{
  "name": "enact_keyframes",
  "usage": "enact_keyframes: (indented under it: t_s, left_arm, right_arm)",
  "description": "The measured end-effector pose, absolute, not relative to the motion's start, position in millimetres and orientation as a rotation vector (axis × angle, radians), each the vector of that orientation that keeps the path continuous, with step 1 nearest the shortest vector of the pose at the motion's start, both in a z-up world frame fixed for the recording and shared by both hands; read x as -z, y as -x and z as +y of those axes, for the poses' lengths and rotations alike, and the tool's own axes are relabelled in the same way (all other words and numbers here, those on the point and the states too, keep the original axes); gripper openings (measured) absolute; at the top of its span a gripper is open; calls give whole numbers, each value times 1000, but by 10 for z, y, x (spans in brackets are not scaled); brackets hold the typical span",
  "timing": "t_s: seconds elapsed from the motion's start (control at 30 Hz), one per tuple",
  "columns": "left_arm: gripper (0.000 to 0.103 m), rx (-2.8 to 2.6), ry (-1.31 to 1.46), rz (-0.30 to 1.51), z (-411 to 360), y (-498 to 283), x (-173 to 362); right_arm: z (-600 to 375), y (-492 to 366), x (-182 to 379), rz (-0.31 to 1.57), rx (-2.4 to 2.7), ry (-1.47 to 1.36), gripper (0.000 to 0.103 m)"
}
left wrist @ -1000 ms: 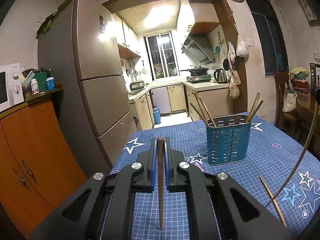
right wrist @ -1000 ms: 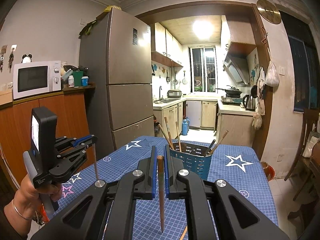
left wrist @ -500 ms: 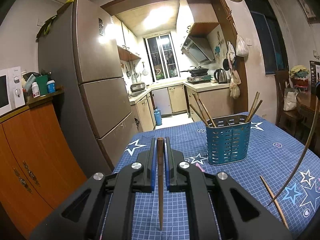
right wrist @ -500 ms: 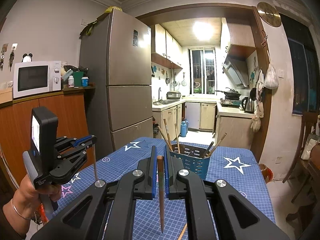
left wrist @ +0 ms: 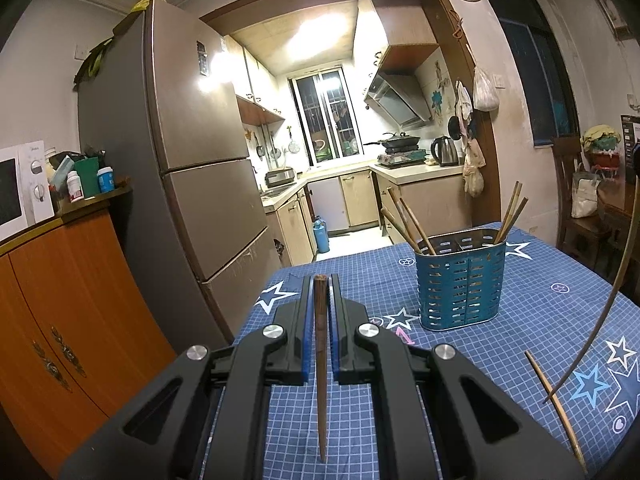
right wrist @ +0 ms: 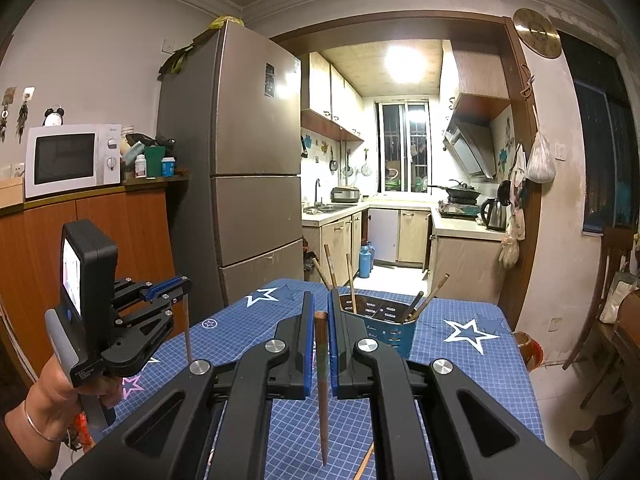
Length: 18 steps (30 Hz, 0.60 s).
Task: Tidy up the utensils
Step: 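Lift both chopsticks upright and hold them above the teal holder, then lower both chopsticks into the teal holder and open both grippers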
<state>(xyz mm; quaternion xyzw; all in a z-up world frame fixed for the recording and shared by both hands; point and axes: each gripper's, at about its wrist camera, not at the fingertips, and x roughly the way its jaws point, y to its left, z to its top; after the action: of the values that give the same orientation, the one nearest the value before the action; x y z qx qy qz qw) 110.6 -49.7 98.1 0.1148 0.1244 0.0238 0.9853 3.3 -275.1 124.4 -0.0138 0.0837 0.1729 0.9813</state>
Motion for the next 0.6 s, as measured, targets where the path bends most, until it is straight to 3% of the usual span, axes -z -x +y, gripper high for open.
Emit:
enact_keyframes:
  t_s: [0.23, 0.6]
  left_arm:
    - [5, -11, -213, 246, -587, -1183, -1099]
    - [5, 287, -42, 107, -907, -1657, -1908]
  right_arm:
    - [-2772, -139, -1417, 138, -337, 29, 8]
    - [-3054, -860, -2020, 70, -258, -23, 8]
